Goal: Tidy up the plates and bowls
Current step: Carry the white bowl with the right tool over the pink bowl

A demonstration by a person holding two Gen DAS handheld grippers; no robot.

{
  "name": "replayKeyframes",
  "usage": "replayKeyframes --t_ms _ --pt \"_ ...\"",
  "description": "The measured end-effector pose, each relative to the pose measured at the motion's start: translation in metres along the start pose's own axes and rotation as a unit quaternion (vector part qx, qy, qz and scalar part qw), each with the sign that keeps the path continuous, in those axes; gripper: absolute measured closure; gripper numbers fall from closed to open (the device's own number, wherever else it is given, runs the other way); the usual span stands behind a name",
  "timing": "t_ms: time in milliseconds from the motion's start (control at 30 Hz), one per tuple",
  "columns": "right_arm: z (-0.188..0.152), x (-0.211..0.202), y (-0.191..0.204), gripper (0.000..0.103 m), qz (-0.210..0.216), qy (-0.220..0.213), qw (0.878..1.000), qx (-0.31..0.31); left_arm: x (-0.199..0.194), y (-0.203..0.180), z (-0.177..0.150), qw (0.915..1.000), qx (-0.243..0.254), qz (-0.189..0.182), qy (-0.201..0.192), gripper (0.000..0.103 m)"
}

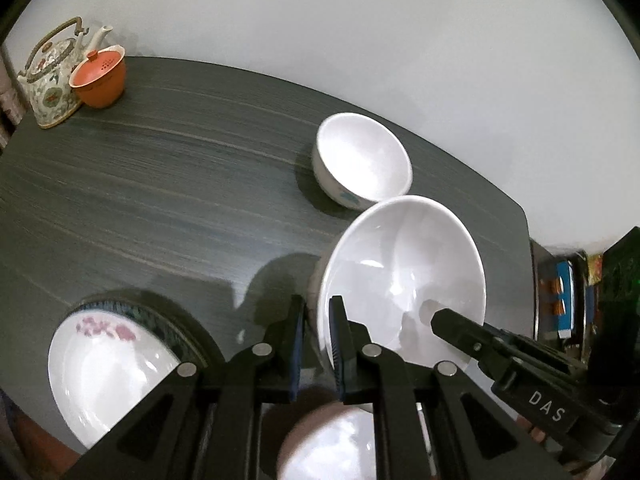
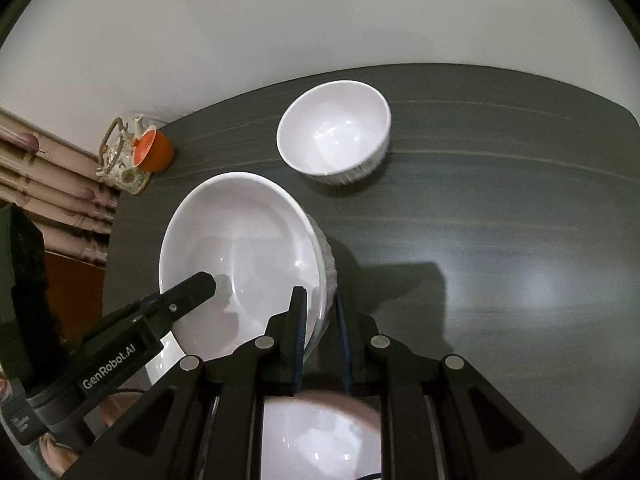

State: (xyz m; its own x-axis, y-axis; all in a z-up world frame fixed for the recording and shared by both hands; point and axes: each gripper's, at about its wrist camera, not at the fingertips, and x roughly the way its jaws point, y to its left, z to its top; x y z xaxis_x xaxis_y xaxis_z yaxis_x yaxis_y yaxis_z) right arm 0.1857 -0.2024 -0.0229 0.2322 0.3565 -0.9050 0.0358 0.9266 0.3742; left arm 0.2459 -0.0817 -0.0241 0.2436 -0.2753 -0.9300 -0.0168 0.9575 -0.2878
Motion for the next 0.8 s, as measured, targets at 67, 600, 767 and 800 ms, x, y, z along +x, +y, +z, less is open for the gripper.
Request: replayKeyframes --t_ms 67,600,767,800 --pt "-0.010 -0.010 -0.001 0.088 -0.001 -0.005 1.000 0.005 -0.006 -0.003 -0.006 1.0000 0.007 -0.003 -0.001 0.091" --pt "-0.109 -0.050 -0.016 0.088 0.007 -0.006 0.999 0.044 -0.037 -0.013 -0.098 0.9996 0.015 -0.007 0.021 0.091" --pt "-0.136 -0.041 -0.019 0.088 -0.009 0.003 0.999 0.044 -0.020 -0.009 -0.121 0.9992 0.012 0.003 0.039 0.091" --pt "-0.141 -0.037 -0.020 0.088 -0.012 0.007 0.999 0.045 -0.017 -0.008 -0.124 0.9991 0.013 0.008 0.039 0.091"
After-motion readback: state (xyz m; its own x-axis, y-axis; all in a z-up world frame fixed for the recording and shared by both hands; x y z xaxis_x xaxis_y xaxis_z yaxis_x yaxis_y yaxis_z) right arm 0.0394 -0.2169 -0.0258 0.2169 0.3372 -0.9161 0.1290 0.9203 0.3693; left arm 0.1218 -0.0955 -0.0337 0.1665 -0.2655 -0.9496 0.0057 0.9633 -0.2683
